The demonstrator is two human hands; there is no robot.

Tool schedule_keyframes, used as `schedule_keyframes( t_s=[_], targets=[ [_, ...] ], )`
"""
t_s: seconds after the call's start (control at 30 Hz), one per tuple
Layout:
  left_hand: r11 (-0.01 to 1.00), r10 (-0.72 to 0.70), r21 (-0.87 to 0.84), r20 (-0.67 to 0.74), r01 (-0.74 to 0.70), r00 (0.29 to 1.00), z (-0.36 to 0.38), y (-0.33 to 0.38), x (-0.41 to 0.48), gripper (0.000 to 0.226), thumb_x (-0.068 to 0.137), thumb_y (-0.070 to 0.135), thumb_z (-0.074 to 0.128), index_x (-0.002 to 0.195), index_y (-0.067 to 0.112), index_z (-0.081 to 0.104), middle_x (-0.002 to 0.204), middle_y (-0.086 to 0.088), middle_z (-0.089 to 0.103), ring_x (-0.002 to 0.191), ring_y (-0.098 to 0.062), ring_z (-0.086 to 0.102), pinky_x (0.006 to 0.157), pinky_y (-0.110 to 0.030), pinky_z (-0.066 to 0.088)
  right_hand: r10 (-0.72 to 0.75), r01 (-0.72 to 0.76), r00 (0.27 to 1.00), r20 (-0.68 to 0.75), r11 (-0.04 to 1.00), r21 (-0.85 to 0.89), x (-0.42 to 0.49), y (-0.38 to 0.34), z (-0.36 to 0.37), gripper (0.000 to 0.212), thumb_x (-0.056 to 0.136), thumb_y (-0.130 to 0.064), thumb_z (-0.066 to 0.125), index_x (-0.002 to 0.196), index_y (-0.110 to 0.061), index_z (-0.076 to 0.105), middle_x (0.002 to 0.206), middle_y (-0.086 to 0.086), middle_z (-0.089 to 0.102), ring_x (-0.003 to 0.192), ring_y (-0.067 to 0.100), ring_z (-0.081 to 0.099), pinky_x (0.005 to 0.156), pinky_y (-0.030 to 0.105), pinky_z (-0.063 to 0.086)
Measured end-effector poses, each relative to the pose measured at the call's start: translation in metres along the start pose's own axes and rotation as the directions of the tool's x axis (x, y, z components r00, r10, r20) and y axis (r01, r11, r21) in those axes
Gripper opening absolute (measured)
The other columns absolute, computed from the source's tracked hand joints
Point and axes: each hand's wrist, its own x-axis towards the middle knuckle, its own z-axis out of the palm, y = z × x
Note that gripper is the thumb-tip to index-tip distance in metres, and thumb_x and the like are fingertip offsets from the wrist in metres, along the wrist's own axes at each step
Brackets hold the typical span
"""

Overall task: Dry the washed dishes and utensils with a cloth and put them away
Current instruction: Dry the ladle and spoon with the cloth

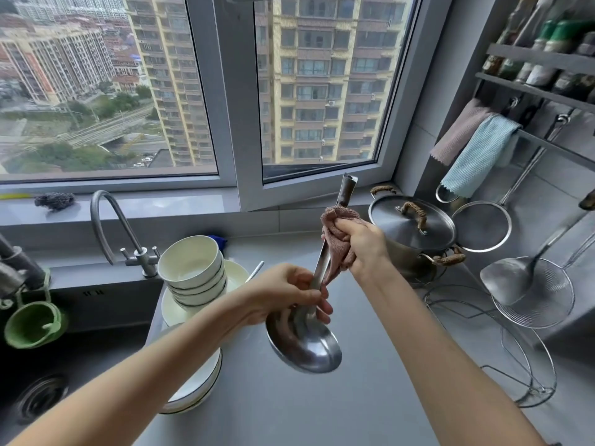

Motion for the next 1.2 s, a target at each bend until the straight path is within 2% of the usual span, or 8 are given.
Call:
schedule_keyframes(
  t_s=[0.1,0.3,0.5,0.63,0.9,1.03,1.13,1.2],
  targets=[
    [0.951,-0.077,0.291,-0.120,0.109,0.990,-0.014,0.005,-0.004,0.022,0.094,0.026,0.056,0.103,0.010,0.067,0.095,-0.008,0.073,0.071,-0.014,0.068,0.068,-0.024,0.057,-0.114,0.117,0.993,0.039,0.988,-0.103,-0.007,0.002,-0.005,0.023,0.079,0.016,0.058,0.095,0.001,0.057,0.079,0.017,0.065,0.065,0.024,0.065,0.056,0.027,0.055],
    [0.980,0.183,0.011,-0.441,-0.199,0.879,-0.037,0.045,0.016,0.030,0.098,0.033,0.044,0.105,0.008,0.058,0.110,-0.013,0.065,0.096,-0.022,0.065,0.085,-0.030,0.053,-0.109,0.274,0.911,0.399,0.881,-0.385,-0.045,0.022,-0.019,0.038,0.077,0.022,0.060,0.100,-0.007,0.051,0.086,0.017,0.070,0.066,0.031,0.071,0.063,0.038,0.059],
    [0.919,0.304,-0.074,-0.493,-0.387,0.815,-0.022,0.048,0.020,0.018,0.096,0.019,0.049,0.097,0.001,0.051,0.079,-0.009,0.062,0.059,-0.017,0.067,0.064,-0.030,0.058,-0.034,0.288,0.909,0.416,0.772,-0.567,-0.055,0.031,-0.054,0.044,0.079,0.009,0.067,0.112,-0.015,0.051,0.098,0.010,0.067,0.086,0.024,0.069,0.069,0.024,0.056],
    [0.941,0.288,-0.032,-0.443,-0.336,0.849,-0.035,0.047,0.021,0.013,0.094,0.016,0.052,0.095,0.003,0.052,0.079,-0.008,0.059,0.068,-0.020,0.066,0.076,-0.036,0.057,-0.223,0.281,0.958,0.180,0.855,-0.436,-0.049,0.001,-0.076,0.027,0.088,-0.005,0.064,0.104,-0.024,0.055,0.097,0.001,0.067,0.090,0.021,0.066,0.067,0.022,0.053],
    [0.839,0.431,0.412,-0.104,-0.356,0.896,0.013,0.042,0.038,0.011,0.086,0.010,0.065,0.094,0.002,0.066,0.085,-0.013,0.071,0.072,-0.021,0.065,0.077,-0.039,0.057,-0.287,0.502,0.853,0.435,0.678,-0.537,-0.020,-0.042,0.005,0.012,0.091,-0.015,0.062,0.096,-0.025,0.057,0.091,-0.006,0.067,0.086,0.005,0.065,0.079,0.020,0.053],
    [0.914,0.406,0.170,-0.393,-0.368,0.825,-0.004,0.053,0.034,0.014,0.087,0.010,0.064,0.093,-0.002,0.059,0.080,-0.015,0.063,0.072,-0.025,0.066,0.074,-0.037,0.058,-0.330,0.338,0.940,0.086,0.867,-0.367,-0.001,-0.049,-0.026,0.006,0.092,-0.029,0.058,0.097,-0.025,0.059,0.099,0.002,0.068,0.096,0.019,0.066,0.090,0.041,0.053],
    [0.891,0.364,-0.059,-0.496,-0.449,0.788,-0.024,0.068,0.032,0.011,0.092,0.012,0.057,0.087,0.002,0.056,0.078,-0.012,0.060,0.064,-0.018,0.068,0.070,-0.036,0.059,-0.162,0.261,0.948,0.273,0.886,-0.383,-0.014,-0.023,-0.047,0.014,0.096,-0.024,0.053,0.110,-0.023,0.055,0.095,0.003,0.067,0.081,0.007,0.067,0.074,0.023,0.052],
    [0.856,0.325,-0.167,-0.560,-0.489,0.762,-0.030,0.078,0.036,0.014,0.094,0.013,0.054,0.085,0.002,0.055,0.079,-0.011,0.058,0.059,-0.015,0.067,0.067,-0.034,0.060,-0.077,0.367,0.896,0.437,0.684,-0.631,-0.028,0.008,-0.051,0.023,0.091,-0.025,0.060,0.112,-0.023,0.051,0.092,-0.004,0.066,0.079,0.004,0.066,0.073,0.022,0.052]
  ],
)
